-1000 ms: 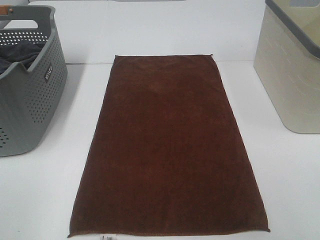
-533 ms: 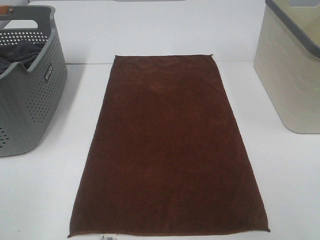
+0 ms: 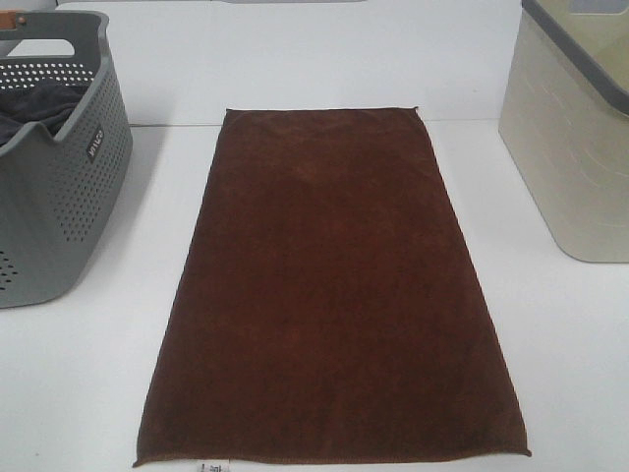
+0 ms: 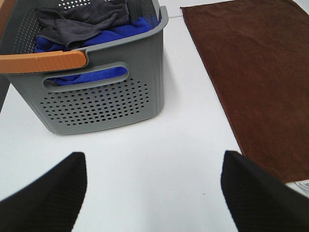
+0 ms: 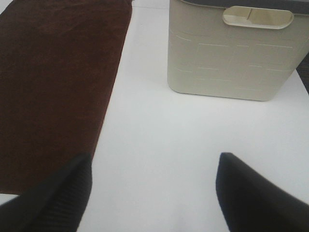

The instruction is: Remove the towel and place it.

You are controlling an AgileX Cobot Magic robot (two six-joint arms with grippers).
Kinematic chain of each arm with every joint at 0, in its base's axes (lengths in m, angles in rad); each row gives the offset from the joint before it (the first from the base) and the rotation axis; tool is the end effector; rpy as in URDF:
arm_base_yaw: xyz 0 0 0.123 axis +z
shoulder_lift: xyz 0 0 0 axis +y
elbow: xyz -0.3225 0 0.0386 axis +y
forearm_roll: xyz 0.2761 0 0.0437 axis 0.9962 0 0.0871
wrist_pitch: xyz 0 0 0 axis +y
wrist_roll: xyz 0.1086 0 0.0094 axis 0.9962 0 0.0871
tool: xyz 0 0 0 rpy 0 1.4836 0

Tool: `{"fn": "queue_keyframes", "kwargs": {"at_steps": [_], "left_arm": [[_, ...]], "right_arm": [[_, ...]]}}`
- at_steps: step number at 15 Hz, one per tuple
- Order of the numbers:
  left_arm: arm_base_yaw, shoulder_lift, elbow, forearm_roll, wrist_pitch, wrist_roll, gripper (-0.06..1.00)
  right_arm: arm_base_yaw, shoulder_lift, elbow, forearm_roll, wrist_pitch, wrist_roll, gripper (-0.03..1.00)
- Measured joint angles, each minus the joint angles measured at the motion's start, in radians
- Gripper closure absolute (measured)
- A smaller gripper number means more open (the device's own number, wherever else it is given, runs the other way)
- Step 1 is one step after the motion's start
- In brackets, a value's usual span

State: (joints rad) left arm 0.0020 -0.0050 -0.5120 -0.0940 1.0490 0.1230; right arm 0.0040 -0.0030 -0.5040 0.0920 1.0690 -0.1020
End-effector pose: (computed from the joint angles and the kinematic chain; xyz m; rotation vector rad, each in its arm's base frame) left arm -0.0061 -0.0089 0.2878 0.1263 2.0083 -0.0323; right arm -0.0058 0.0088 0.2833 -0.1133 2.0394 0.0488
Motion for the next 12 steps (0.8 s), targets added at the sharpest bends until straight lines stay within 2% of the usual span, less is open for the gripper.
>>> {"fn": "queue_keyframes", "kwargs": {"at_steps": [12], "left_arm": [[0.000, 0.000, 0.000, 0.002, 0.000, 0.000, 0.21]], "right_arm": [[0.000, 0.000, 0.000, 0.002, 0.000, 0.000, 0.28]]}}
